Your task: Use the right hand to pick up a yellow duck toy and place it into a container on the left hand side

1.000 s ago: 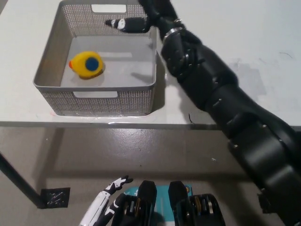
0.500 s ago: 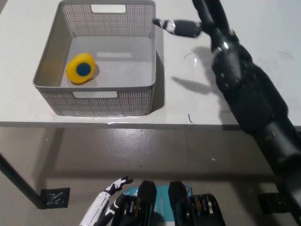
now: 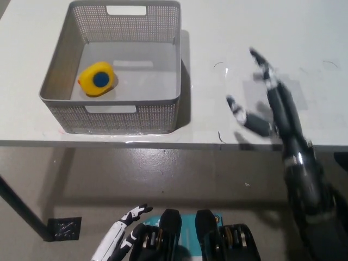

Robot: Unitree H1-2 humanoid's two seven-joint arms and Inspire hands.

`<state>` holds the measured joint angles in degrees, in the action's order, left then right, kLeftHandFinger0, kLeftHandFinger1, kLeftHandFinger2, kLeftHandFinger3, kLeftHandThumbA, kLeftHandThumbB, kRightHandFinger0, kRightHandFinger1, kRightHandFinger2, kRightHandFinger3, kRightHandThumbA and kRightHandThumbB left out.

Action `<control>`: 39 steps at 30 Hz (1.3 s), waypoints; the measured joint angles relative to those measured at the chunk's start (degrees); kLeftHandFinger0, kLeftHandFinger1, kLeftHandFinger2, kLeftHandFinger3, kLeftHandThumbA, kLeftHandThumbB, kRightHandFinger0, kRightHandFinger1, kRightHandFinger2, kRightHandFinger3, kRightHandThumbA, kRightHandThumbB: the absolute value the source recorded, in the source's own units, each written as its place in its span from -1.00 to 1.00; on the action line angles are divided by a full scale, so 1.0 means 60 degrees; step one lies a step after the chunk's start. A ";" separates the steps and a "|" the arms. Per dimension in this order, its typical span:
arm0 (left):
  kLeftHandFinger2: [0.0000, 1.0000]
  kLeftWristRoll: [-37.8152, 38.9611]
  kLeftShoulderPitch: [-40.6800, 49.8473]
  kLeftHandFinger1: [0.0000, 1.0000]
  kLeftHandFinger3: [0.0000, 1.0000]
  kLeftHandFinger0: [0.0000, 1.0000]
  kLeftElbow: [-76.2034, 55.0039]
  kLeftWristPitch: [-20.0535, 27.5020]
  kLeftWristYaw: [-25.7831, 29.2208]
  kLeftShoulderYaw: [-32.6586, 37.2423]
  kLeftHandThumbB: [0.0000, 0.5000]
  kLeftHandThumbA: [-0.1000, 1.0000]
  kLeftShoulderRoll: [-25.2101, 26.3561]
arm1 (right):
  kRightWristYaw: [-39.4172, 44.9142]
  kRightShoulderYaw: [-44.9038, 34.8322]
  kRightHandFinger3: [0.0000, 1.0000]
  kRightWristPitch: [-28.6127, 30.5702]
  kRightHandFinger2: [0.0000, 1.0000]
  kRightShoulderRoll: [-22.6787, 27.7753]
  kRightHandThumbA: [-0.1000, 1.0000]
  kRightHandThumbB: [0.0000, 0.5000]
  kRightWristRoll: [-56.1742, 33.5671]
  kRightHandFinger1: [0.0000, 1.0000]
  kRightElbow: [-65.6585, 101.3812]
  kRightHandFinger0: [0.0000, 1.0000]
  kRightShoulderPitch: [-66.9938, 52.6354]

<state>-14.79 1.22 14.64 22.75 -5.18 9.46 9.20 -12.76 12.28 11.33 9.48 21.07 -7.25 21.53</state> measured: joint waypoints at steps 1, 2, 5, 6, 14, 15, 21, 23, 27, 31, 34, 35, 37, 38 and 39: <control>1.00 0.0017 0.0003 1.00 1.00 1.00 0.0001 -0.0005 0.0000 -0.0014 0.20 1.00 0.0001 | -0.0010 -0.0012 1.00 0.0169 1.00 -0.0080 0.68 0.06 -0.0135 0.58 0.0322 0.31 -0.0649; 1.00 0.0028 0.0001 1.00 1.00 1.00 -0.0001 -0.0008 -0.0003 -0.0015 0.19 1.00 0.0003 | -0.0010 -0.0012 1.00 0.0276 1.00 -0.0123 0.67 -0.03 -0.0246 0.54 0.0423 0.27 -0.1001; 1.00 0.0076 0.0001 1.00 1.00 1.00 -0.0003 -0.0015 -0.0004 -0.0029 0.21 1.00 0.0005 | -0.0010 0.0020 1.00 0.0701 1.00 -0.0428 0.71 -0.03 -0.0689 0.49 0.0549 0.22 -0.2377; 1.00 0.0096 0.0001 1.00 1.00 1.00 -0.0010 -0.0016 -0.0003 -0.0033 0.21 1.00 0.0005 | -0.0008 0.0053 1.00 0.0801 1.00 -0.0518 0.72 -0.03 -0.0807 0.49 0.0543 0.22 -0.2767; 1.00 0.0232 -0.0010 1.00 1.00 1.00 -0.0014 -0.0012 -0.0002 -0.0174 0.13 1.00 0.0018 | 0.0004 0.0675 1.00 0.1715 1.00 -0.0861 0.78 -0.10 -0.1723 0.43 -0.0405 0.20 -0.3956; 1.00 0.0237 -0.0011 1.00 1.00 1.00 -0.0014 -0.0012 -0.0002 -0.0181 0.13 1.00 0.0018 | 0.0008 0.0690 1.00 0.1737 1.00 -0.0876 0.80 -0.10 -0.1758 0.42 -0.0447 0.21 -0.3971; 1.00 0.0332 -0.0133 1.00 1.00 1.00 0.0018 0.0013 0.0000 -0.0320 0.18 1.00 0.0022 | 0.0031 0.0771 1.00 0.1871 1.00 -0.1308 1.00 -0.14 -0.2313 0.46 -0.1189 0.27 -0.4060; 1.00 0.0356 -0.0196 1.00 1.00 1.00 0.0044 0.0029 0.0000 -0.0353 0.21 1.00 0.0022 | -0.0044 0.0837 1.00 0.1892 1.00 -0.1390 1.00 -0.21 -0.2304 0.48 -0.1331 0.29 -0.4060; 1.00 0.0413 -0.0282 1.00 1.00 1.00 0.0139 0.0082 -0.0001 -0.0392 0.19 1.00 0.0020 | -0.0201 0.1019 1.00 0.1915 1.00 -0.1608 1.00 -0.27 -0.2305 0.49 -0.1691 0.32 -0.4051; 1.00 0.0450 -0.0312 1.00 1.00 1.00 0.0204 0.0127 0.0000 -0.0402 0.18 1.00 0.0021 | -0.0244 0.1130 1.00 0.1956 1.00 -0.1749 0.97 -0.23 -0.2310 0.50 -0.2019 0.32 -0.3969; 1.00 0.0459 -0.0346 1.00 1.00 1.00 0.0211 0.0134 -0.0001 -0.0405 0.16 1.00 0.0021 | -0.0264 0.1142 1.00 0.1990 1.00 -0.1742 0.93 -0.20 -0.2319 0.51 -0.2147 0.32 -0.3846; 1.00 0.0472 -0.0384 1.00 1.00 1.00 0.0220 0.0137 -0.0002 -0.0404 0.17 1.00 0.0020 | -0.0272 0.1132 1.00 0.2005 1.00 -0.1731 0.90 -0.19 -0.2333 0.50 -0.2202 0.31 -0.3746; 1.00 0.0471 -0.0459 1.00 1.00 1.00 0.0226 0.0140 0.0000 -0.0402 0.16 1.00 0.0019 | -0.0275 0.1101 1.00 0.2026 1.00 -0.1738 0.90 -0.23 -0.2373 0.49 -0.2208 0.30 -0.3646; 1.00 0.0469 -0.0474 1.00 1.00 1.00 0.0226 0.0142 0.0001 -0.0402 0.15 1.00 0.0020 | -0.0275 0.1095 1.00 0.2030 1.00 -0.1742 0.90 -0.24 -0.2379 0.48 -0.2208 0.30 -0.3631; 1.00 0.0466 -0.0514 1.00 1.00 1.00 0.0226 0.0142 0.0001 -0.0401 0.18 1.00 0.0020 | -0.0276 0.1092 1.00 0.2041 1.00 -0.1745 0.90 -0.24 -0.2393 0.48 -0.2208 0.29 -0.3609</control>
<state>-11.99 -1.87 16.00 23.61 -5.17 7.06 9.32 -14.42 18.83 23.58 -0.98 6.71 -20.49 -0.12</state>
